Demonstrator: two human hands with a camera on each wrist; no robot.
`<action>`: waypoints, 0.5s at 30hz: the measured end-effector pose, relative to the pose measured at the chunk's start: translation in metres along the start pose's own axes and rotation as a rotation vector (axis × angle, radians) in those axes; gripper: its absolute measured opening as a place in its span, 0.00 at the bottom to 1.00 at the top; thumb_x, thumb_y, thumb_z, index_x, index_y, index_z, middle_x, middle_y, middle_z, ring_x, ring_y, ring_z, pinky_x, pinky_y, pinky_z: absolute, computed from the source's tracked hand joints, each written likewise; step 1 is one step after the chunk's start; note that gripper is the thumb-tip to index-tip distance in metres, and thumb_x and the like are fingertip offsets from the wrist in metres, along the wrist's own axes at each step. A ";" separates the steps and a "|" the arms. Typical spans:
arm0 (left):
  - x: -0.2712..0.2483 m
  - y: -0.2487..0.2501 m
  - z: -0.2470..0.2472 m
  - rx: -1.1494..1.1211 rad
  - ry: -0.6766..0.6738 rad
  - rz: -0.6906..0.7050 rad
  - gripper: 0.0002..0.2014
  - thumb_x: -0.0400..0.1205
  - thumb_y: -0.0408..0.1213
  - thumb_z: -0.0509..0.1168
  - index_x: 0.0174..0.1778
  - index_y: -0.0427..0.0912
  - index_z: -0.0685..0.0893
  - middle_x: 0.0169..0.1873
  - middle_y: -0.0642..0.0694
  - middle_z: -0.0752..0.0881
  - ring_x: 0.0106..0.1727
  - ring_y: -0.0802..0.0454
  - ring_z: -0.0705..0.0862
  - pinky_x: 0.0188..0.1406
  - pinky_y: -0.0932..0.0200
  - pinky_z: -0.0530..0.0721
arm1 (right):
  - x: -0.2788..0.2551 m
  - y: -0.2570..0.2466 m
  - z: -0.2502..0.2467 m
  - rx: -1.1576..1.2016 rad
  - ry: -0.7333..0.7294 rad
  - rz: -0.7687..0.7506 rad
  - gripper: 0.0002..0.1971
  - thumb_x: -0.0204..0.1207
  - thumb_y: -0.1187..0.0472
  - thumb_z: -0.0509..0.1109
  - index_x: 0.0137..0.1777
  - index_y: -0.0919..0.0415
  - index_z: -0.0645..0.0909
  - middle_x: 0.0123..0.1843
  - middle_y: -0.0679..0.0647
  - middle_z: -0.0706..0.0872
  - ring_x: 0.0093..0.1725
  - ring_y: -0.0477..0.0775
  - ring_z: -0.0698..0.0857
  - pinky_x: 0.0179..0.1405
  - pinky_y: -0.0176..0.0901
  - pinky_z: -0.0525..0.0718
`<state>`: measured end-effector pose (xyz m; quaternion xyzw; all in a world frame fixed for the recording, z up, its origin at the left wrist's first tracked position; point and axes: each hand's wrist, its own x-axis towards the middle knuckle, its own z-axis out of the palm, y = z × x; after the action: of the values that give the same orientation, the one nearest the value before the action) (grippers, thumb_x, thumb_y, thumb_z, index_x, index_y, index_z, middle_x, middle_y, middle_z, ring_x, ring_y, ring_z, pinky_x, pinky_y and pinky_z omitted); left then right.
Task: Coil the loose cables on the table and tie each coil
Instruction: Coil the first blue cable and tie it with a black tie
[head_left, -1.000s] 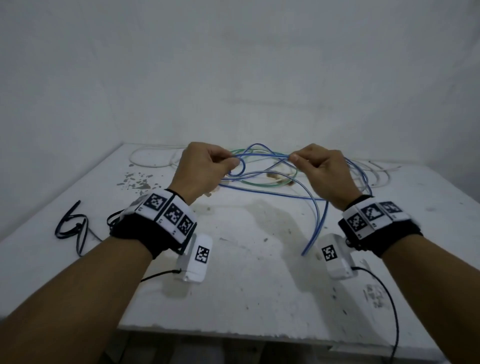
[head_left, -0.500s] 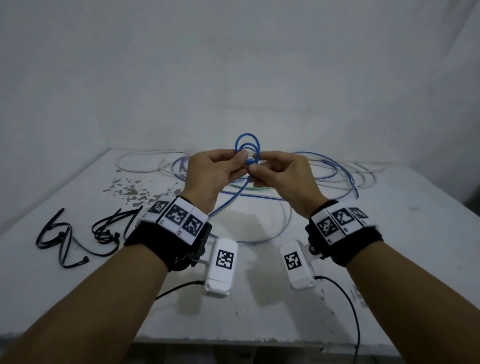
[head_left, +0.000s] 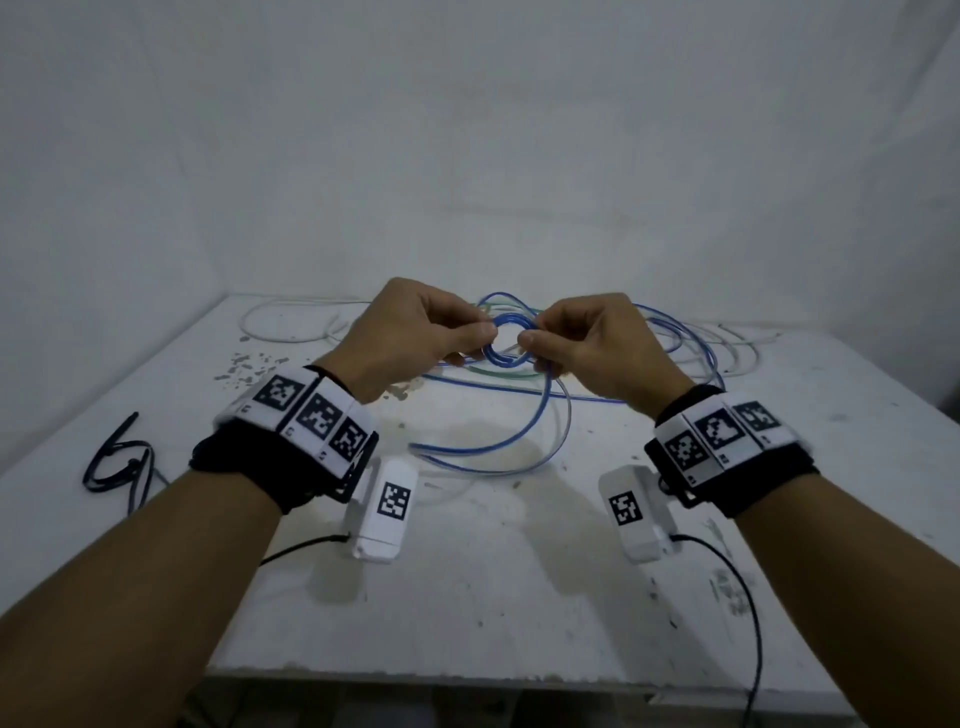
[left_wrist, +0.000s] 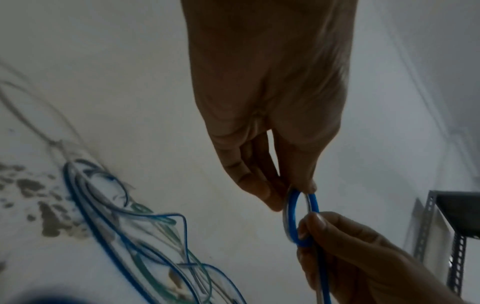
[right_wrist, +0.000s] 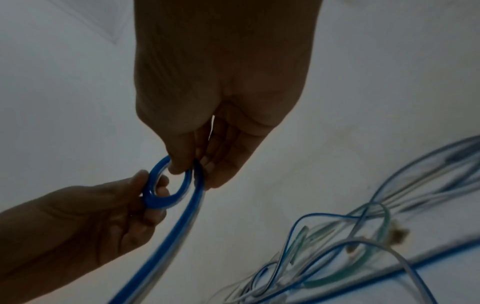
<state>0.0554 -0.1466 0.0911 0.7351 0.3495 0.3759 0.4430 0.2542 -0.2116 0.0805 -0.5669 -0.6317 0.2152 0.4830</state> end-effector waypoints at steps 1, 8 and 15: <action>0.000 0.003 0.000 0.057 -0.039 0.010 0.08 0.76 0.35 0.78 0.50 0.38 0.92 0.37 0.43 0.93 0.38 0.55 0.91 0.41 0.63 0.88 | 0.002 -0.003 -0.003 -0.038 -0.018 -0.009 0.08 0.75 0.63 0.79 0.43 0.69 0.88 0.31 0.58 0.89 0.29 0.48 0.87 0.31 0.37 0.85; 0.005 0.003 0.005 0.279 0.026 0.105 0.05 0.75 0.36 0.78 0.46 0.44 0.95 0.33 0.50 0.92 0.39 0.54 0.91 0.43 0.56 0.88 | 0.016 -0.026 -0.007 -0.224 -0.202 -0.059 0.08 0.80 0.55 0.74 0.54 0.57 0.84 0.33 0.48 0.85 0.26 0.49 0.83 0.28 0.44 0.85; 0.001 0.001 -0.002 0.427 -0.040 0.107 0.06 0.72 0.41 0.81 0.43 0.49 0.95 0.28 0.57 0.90 0.27 0.64 0.83 0.27 0.67 0.78 | 0.020 -0.035 -0.022 -0.505 -0.286 -0.205 0.15 0.83 0.51 0.68 0.35 0.47 0.86 0.18 0.47 0.66 0.21 0.46 0.63 0.20 0.30 0.62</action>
<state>0.0543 -0.1455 0.0924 0.8370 0.3727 0.3018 0.2635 0.2569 -0.2085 0.1263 -0.5661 -0.7808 0.0791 0.2523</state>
